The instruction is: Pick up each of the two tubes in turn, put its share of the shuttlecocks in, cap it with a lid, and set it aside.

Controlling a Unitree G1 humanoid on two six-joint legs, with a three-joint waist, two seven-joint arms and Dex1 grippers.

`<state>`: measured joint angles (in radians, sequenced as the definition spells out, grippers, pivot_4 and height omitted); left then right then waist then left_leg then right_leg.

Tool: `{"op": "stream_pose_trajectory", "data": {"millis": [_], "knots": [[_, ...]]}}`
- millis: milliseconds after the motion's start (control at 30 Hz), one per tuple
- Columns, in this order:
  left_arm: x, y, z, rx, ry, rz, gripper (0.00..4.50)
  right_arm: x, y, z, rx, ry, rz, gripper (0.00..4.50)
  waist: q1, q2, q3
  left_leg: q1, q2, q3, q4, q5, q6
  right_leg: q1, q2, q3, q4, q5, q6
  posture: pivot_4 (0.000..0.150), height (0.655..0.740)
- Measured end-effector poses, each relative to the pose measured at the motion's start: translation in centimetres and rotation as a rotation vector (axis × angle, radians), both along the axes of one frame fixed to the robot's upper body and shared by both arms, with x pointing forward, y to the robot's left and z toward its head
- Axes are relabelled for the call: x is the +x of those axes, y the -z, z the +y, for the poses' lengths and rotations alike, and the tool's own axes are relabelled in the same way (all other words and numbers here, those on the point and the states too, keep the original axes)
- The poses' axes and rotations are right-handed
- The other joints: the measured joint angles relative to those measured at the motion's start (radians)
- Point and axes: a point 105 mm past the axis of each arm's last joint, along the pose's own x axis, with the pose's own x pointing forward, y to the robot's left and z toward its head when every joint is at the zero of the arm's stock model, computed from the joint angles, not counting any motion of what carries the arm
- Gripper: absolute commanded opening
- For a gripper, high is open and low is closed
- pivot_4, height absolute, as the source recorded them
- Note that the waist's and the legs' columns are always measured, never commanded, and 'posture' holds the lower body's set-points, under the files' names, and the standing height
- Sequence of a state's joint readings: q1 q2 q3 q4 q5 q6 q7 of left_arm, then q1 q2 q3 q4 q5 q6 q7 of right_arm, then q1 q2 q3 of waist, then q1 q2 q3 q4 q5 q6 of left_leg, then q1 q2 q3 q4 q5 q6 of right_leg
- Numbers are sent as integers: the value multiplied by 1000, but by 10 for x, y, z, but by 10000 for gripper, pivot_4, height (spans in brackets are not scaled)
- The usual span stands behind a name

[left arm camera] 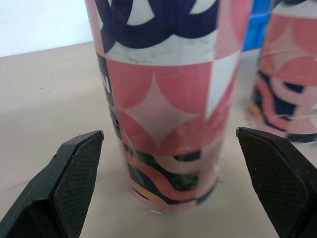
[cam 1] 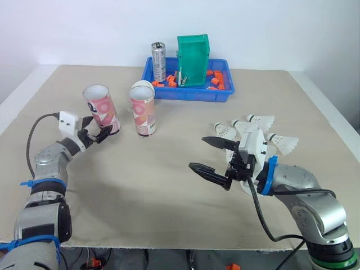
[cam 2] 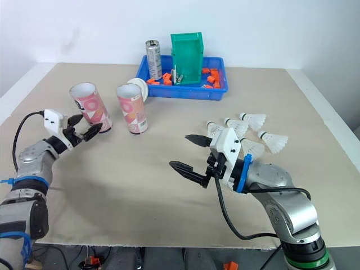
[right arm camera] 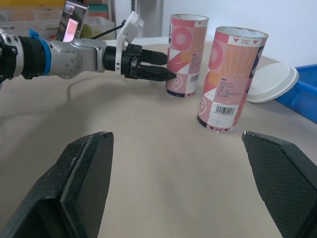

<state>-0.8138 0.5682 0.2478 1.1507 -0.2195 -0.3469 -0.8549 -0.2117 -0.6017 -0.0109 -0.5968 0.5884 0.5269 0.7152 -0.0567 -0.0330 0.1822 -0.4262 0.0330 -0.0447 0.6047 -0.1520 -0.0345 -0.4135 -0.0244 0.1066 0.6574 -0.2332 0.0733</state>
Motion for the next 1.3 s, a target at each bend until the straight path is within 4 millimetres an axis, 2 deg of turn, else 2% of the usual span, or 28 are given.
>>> {"op": "stream_pose_trajectory", "data": {"millis": [167,300,600,833,1033,1300], "knots": [[6,-1,-5,3,-7,8,45000,-3,-4,2,19,15,-12,44620,4,0,0,0,0,0,0,0,0,0,0,-1,0,0,0,1500,7362],[13,-4,-17,-32,8,10,45000,-6,-12,6,41,22,-36,44620,10,0,0,-1,0,-1,0,0,0,0,0,-1,0,0,0,1500,7362],[18,5,-19,-81,-29,73,45000,-7,-17,1,41,61,-57,44620,10,0,0,-2,0,-2,1,0,0,0,0,-2,0,0,0,1500,7362],[24,3,-28,-97,-38,70,45000,-10,-19,2,36,49,-56,44620,10,0,0,-1,0,-2,1,0,0,0,0,-2,0,0,0,1500,7362],[24,3,-28,-102,-47,70,26368,-9,-18,-1,16,58,-51,45000,10,0,0,-2,0,-2,1,0,0,0,0,-2,0,0,0,1500,7362],[24,0,-24,-79,-54,50,26368,-9,-18,-2,10,56,-47,45000,10,0,0,-2,0,-2,1,0,0,0,0,-2,0,0,0,1500,7362]]}}
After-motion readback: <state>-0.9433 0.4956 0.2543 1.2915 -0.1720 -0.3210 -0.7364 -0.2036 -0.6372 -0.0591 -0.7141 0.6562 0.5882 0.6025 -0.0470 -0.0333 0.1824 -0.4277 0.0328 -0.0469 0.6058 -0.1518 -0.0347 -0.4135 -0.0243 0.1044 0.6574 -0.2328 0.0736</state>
